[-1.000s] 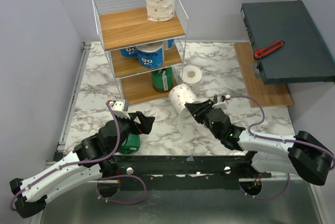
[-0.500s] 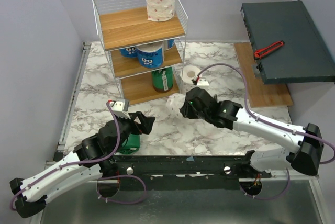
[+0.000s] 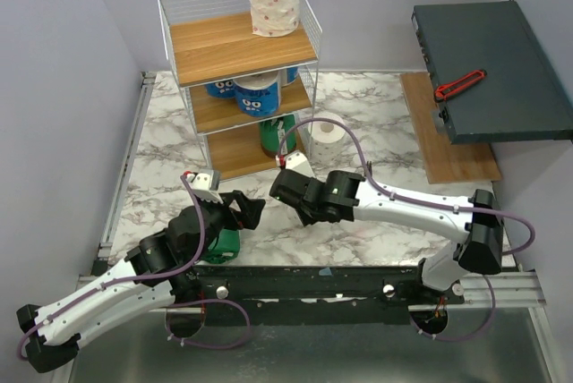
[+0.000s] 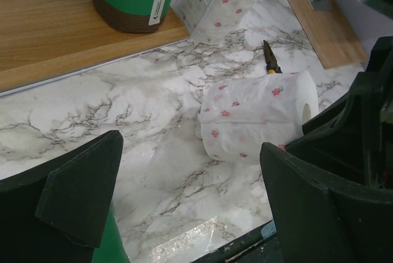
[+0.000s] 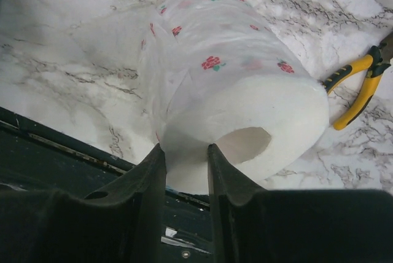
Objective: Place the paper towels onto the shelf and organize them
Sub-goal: Adjust the paper towel at the center of the board.
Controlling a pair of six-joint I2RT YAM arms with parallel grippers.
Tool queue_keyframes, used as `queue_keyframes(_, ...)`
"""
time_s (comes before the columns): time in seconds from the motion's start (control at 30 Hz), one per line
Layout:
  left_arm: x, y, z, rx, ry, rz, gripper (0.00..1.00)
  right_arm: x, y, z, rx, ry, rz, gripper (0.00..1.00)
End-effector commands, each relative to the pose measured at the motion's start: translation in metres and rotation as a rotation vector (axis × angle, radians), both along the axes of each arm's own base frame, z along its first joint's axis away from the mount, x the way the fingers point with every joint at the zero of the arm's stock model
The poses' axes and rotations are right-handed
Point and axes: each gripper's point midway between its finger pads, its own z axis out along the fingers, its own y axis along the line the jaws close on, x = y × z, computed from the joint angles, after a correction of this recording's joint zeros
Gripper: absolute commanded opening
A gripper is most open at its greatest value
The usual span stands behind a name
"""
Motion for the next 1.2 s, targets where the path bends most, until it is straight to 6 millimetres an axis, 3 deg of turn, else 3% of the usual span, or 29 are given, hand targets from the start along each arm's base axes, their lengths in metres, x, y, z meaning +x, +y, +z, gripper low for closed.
queue_keyframes(0.0,-0.001,0.0,-0.003,-0.006,0.003,0.001,0.99,-0.002,0.005,-0.008,-0.12,-0.031,0.071,0.31)
queue_keyframes(0.13,-0.001,0.001,-0.007,-0.004,0.007,0.003,0.99,-0.003,0.014,-0.023,-0.15,-0.01,0.097,0.32)
queue_keyframes(0.3,-0.002,0.004,-0.01,-0.012,0.007,0.012,0.99,-0.006,0.018,-0.031,-0.155,0.011,0.116,0.4)
queue_keyframes(0.5,-0.002,0.005,-0.011,-0.017,0.005,0.017,0.99,-0.008,0.02,-0.03,-0.143,0.022,0.108,0.63)
queue_keyframes(0.67,-0.001,0.005,-0.01,-0.017,0.004,0.02,0.99,-0.008,0.026,-0.01,-0.065,0.014,0.089,0.8)
queue_keyframes(0.8,-0.001,0.007,-0.007,-0.021,0.001,0.029,0.99,-0.003,0.031,0.035,0.074,-0.051,0.042,0.86)
queue_keyframes(0.83,-0.001,0.007,-0.007,-0.021,0.001,0.03,0.99,0.001,0.029,0.05,0.121,-0.083,0.017,0.98)
queue_keyframes(0.97,0.0,0.008,-0.005,-0.024,0.0,0.04,0.99,0.019,0.01,0.082,0.261,-0.201,-0.138,1.0)
queue_keyframes(1.1,0.001,0.009,-0.005,-0.033,0.015,0.058,0.99,0.037,-0.02,0.067,0.373,-0.176,-0.311,1.0)
queue_keyframes(1.17,0.002,0.011,-0.005,-0.038,0.034,0.08,0.99,0.048,-0.036,0.042,0.433,-0.07,-0.397,1.0)
